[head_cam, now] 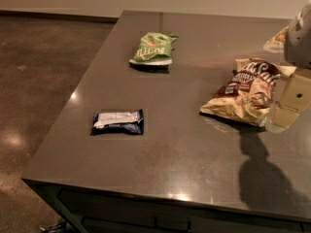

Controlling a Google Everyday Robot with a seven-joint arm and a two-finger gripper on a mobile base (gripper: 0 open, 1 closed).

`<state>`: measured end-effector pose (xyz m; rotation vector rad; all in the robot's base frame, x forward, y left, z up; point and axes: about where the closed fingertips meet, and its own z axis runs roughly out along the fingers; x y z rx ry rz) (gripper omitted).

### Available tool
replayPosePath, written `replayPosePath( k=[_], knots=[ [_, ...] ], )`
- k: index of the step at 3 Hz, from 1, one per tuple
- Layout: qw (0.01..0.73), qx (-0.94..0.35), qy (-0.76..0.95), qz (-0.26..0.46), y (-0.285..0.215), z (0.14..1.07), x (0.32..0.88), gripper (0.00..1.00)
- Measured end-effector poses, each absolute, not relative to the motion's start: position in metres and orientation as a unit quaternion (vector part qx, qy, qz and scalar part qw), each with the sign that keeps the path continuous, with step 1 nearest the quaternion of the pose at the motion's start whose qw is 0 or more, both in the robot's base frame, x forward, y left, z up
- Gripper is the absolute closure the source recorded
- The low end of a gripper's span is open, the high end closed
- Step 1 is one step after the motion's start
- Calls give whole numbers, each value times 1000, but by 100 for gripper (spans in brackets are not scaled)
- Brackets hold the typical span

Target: Move rxbar blueberry near brown chip bag

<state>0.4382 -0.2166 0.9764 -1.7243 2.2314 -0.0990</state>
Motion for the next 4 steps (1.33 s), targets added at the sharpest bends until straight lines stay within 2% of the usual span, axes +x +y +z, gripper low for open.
replayPosePath(
  k=[2, 4],
  knots=[
    [165, -616, 770, -18, -198, 976, 446, 0],
    [175, -654, 736, 20, -109, 960, 476, 0]
  ],
)
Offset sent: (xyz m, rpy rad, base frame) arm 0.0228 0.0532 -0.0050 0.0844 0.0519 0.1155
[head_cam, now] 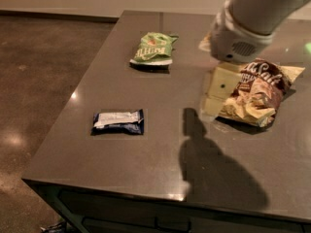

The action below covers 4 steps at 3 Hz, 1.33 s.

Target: Move rxbar blueberry near brown chip bag

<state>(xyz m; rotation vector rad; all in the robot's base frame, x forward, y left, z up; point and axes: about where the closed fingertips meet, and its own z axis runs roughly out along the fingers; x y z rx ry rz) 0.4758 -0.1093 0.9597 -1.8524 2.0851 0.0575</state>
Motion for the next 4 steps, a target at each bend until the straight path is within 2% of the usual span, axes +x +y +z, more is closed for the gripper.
replayPosePath(
  k=[2, 4],
  knots=[
    [158, -691, 703, 58, -20, 927, 482, 0],
    [127, -710, 689, 72, 42, 877, 480, 0]
  ],
)
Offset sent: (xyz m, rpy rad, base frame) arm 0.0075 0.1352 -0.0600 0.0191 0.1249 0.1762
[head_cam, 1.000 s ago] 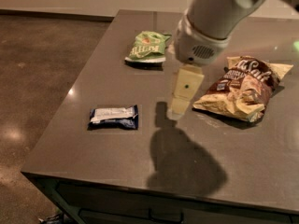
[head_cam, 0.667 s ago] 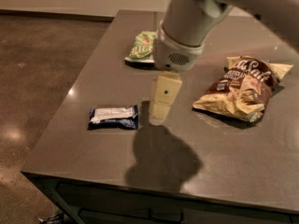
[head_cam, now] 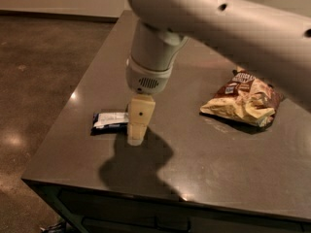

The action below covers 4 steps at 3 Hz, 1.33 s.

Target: Move rxbar blueberry near brown chip bag

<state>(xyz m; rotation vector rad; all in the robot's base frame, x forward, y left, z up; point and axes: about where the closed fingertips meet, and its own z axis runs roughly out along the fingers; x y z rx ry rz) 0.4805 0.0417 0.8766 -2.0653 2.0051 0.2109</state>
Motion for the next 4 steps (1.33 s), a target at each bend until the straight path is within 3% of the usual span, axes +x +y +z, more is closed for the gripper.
replayPosePath(
  k=[2, 4],
  knots=[
    [105, -719, 685, 55, 64, 844, 481, 0],
    [75, -727, 682, 37, 69, 826, 486, 50]
  ],
)
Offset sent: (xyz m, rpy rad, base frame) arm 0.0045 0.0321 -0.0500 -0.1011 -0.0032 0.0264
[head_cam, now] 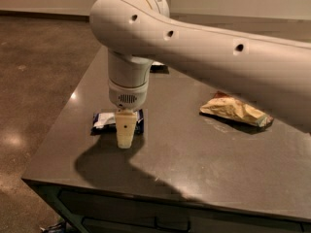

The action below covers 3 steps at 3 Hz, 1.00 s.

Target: Move rxbar blueberry near brown chip bag

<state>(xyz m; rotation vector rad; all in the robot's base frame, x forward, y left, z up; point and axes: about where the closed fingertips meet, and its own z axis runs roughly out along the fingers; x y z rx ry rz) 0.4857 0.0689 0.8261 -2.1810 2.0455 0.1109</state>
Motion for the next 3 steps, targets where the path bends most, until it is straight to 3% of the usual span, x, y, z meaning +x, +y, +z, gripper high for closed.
replayPosePath(
  k=[1, 2, 3],
  knots=[
    [75, -727, 682, 37, 69, 834, 486, 80],
    [75, -727, 682, 37, 69, 836, 486, 100],
    [82, -684, 724, 30, 16, 859, 512, 100]
  ],
)
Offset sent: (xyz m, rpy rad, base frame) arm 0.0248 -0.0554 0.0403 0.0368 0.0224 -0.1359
